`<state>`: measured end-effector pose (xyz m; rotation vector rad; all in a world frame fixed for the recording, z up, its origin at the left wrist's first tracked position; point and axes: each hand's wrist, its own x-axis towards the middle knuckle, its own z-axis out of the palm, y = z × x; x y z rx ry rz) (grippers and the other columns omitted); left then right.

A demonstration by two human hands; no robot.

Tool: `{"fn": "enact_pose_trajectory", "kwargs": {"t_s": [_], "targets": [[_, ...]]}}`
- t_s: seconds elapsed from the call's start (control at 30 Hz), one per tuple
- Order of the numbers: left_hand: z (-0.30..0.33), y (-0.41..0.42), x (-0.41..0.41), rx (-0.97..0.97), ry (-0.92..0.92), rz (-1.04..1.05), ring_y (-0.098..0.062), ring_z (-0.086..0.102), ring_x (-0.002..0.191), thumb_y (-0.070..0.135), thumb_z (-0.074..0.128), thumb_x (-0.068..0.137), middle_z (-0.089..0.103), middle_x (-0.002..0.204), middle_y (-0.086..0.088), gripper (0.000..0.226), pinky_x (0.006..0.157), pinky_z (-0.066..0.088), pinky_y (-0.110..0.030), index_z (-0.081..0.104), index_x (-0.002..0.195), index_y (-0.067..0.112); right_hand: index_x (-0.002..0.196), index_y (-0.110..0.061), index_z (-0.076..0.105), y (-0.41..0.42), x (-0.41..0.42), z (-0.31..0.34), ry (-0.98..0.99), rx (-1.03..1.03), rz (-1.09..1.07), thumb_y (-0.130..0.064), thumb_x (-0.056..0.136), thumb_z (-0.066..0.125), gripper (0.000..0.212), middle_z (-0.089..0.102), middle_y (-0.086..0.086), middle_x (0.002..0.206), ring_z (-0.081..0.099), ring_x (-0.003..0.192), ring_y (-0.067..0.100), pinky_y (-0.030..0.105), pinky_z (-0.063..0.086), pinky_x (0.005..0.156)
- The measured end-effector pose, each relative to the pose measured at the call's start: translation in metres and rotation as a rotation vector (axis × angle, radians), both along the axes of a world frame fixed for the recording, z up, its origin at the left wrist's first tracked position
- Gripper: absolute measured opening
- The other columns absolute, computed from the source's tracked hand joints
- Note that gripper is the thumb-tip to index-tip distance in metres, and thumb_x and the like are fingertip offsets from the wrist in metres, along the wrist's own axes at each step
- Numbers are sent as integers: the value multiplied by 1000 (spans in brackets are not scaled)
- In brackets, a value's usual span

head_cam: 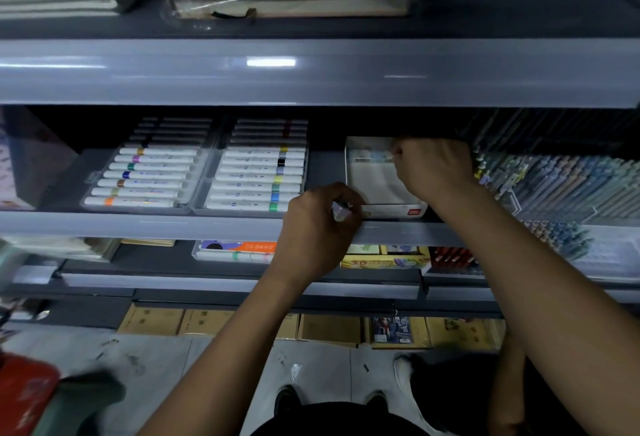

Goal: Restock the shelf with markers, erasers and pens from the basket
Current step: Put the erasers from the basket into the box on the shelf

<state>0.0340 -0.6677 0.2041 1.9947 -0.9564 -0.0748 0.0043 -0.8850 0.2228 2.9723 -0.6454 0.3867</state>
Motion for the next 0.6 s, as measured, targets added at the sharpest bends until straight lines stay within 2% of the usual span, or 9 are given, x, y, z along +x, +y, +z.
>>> {"fn": "enact_pose_trajectory", "kwargs": {"t_s": [0.13, 0.2, 0.27, 0.33, 0.43, 0.47, 0.53, 0.6], "targets": [[0, -1, 0, -1, 55, 1, -3, 66, 88, 12, 74, 94, 71, 91, 16, 10, 75, 51, -18, 76, 93, 22, 92, -8, 69, -2, 1, -1, 4, 54, -23, -11, 96, 55, 15, 64, 11, 81, 50, 64, 27, 25, 24, 52], [2, -1, -3, -49, 107, 12, -1, 67, 90, 17, 75, 95, 73, 91, 17, 11, 75, 47, -12, 75, 90, 26, 98, -8, 71, -3, -1, 1, -22, 142, 12, -17, 99, 54, 19, 65, 14, 85, 62, 74, 33, 26, 33, 56], [5, 0, -8, -119, 176, 44, 1, 68, 88, 26, 76, 95, 73, 86, 19, 12, 72, 44, -7, 71, 85, 29, 111, -11, 73, -1, -6, 5, -73, 203, 36, -24, 100, 55, 24, 71, 17, 100, 67, 87, 38, 31, 47, 65], [8, 1, -10, -179, 272, 90, 2, 66, 79, 34, 76, 94, 71, 77, 19, 20, 68, 44, -10, 67, 77, 29, 110, -14, 74, 4, -13, 9, -142, 208, 27, -27, 99, 56, 25, 74, 15, 100, 68, 86, 37, 32, 51, 69], [16, 1, -13, -253, 568, 136, -2, 50, 52, 49, 72, 93, 55, 58, 12, 39, 52, 40, -20, 58, 65, 27, 100, -20, 76, 22, -25, 16, -330, 332, 62, -26, 96, 61, 17, 76, 3, 92, 70, 81, 26, 28, 53, 70], [19, 1, -15, -289, 686, 135, -6, 43, 48, 54, 69, 94, 48, 55, 12, 44, 46, 36, -23, 55, 62, 27, 99, -22, 77, 32, -30, 19, -378, 399, 96, -25, 95, 63, 15, 75, -2, 92, 68, 80, 18, 23, 51, 70], [25, 0, -16, -330, 848, 142, -11, 36, 47, 62, 61, 96, 40, 54, 7, 55, 43, 29, -21, 47, 56, 27, 96, -22, 76, 56, -42, 24, -431, 513, 206, -23, 95, 65, 10, 69, -10, 90, 62, 78, 3, 14, 44, 68], [30, 0, -17, -326, 975, 165, -12, 38, 45, 70, 51, 98, 43, 55, 2, 58, 40, 28, -19, 53, 59, 27, 98, -18, 73, 81, -53, 25, -443, 634, 306, -22, 96, 65, 9, 66, -10, 90, 61, 81, 3, 18, 47, 71]]}}
